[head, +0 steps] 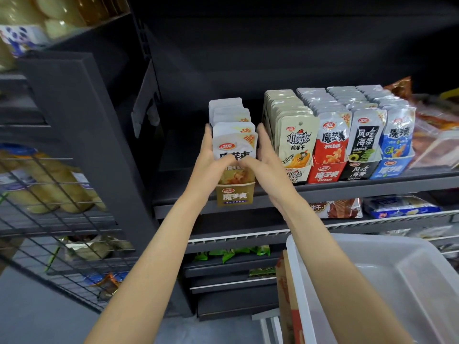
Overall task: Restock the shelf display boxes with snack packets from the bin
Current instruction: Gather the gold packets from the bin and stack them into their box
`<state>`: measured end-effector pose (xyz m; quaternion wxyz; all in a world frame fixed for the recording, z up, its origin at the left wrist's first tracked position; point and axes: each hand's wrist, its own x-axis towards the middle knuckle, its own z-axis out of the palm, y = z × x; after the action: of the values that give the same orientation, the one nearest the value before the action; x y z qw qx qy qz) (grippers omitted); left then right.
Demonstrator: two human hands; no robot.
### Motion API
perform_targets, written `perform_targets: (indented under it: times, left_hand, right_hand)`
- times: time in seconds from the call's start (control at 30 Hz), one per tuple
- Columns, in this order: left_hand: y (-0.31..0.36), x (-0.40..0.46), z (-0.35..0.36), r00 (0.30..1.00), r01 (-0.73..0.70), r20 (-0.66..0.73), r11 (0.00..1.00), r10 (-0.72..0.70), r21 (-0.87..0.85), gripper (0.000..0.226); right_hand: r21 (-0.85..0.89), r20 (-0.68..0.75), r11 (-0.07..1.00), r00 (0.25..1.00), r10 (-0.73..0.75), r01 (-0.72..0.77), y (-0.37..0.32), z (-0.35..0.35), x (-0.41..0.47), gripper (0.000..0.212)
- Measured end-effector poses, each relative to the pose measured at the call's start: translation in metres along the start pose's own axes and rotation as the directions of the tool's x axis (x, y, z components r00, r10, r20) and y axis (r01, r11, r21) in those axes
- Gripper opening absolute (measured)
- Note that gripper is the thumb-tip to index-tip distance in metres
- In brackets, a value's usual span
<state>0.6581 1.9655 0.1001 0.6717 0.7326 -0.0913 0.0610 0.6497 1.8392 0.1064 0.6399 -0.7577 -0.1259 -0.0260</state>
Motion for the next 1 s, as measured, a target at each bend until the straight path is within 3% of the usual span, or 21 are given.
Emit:
perform_targets:
  times: [0.07, 0.2, 0.37, 0.5, 0.63, 0.7, 0.8, 0.87, 1.0]
  left_hand:
    - [0.000, 0.003, 0.001, 1.000, -0.022, 0.007, 0.999, 0.023, -0.036, 0.074]
    - [0.001, 0.001, -0.002, 0.998, -0.061, 0.027, 0.997, 0.062, -0.047, 0.077]
    - [-0.012, -0.004, -0.020, 0.994, -0.097, 0.065, 0.968, 0.084, 0.231, 0.105]
    - [-0.004, -0.001, -0.025, 0.998, -0.033, 0.056, 0.980, 0.022, 0.194, 0.122]
    - [0.011, 0.018, -0.012, 1.000, -0.006, 0.007, 1.000, 0.006, 0.019, 0.103]
    - [0.011, 0.032, -0.006, 0.999, 0.014, -0.031, 0.998, -0.012, 0.057, 0.098]
    - [0.004, 0.049, -0.006, 0.990, 0.075, -0.126, 0.995, -0.067, 0.059, 0.088]
    - [0.000, 0.054, -0.003, 0.986, 0.090, -0.141, 0.995, -0.094, -0.036, 0.069]
    - [-0.002, 0.048, 0.006, 0.988, 0.082, -0.104, 0.960, -0.114, -0.268, 0.055]
  right_hand:
    - [0.050, 0.026, 0.999, 1.000, 0.007, -0.008, 0.000, 0.004, 0.005, 0.078]
    - [0.025, 0.071, 1.000, 0.997, -0.019, 0.017, -0.002, 0.008, 0.006, 0.089]
    - [-0.124, 0.032, 0.985, 0.993, -0.114, 0.117, 0.010, -0.009, 0.002, 0.091]
    - [-0.119, -0.001, 0.989, 0.996, -0.094, 0.093, 0.002, -0.027, 0.009, 0.091]
    - [-0.181, 0.042, 0.975, 0.991, -0.126, 0.132, -0.017, -0.021, 0.033, 0.074]
    - [-0.191, 0.039, 0.978, 0.996, -0.080, 0.086, -0.018, -0.010, 0.051, 0.067]
    - [-0.100, -0.063, 0.995, 0.998, 0.015, -0.022, -0.016, 0.001, 0.072, 0.066]
    - [-0.045, -0.097, 0.998, 0.995, 0.034, -0.038, -0.010, 0.004, 0.079, 0.055]
    - [0.115, -0.108, 0.993, 0.994, 0.016, -0.003, -0.006, 0.008, 0.073, 0.053]
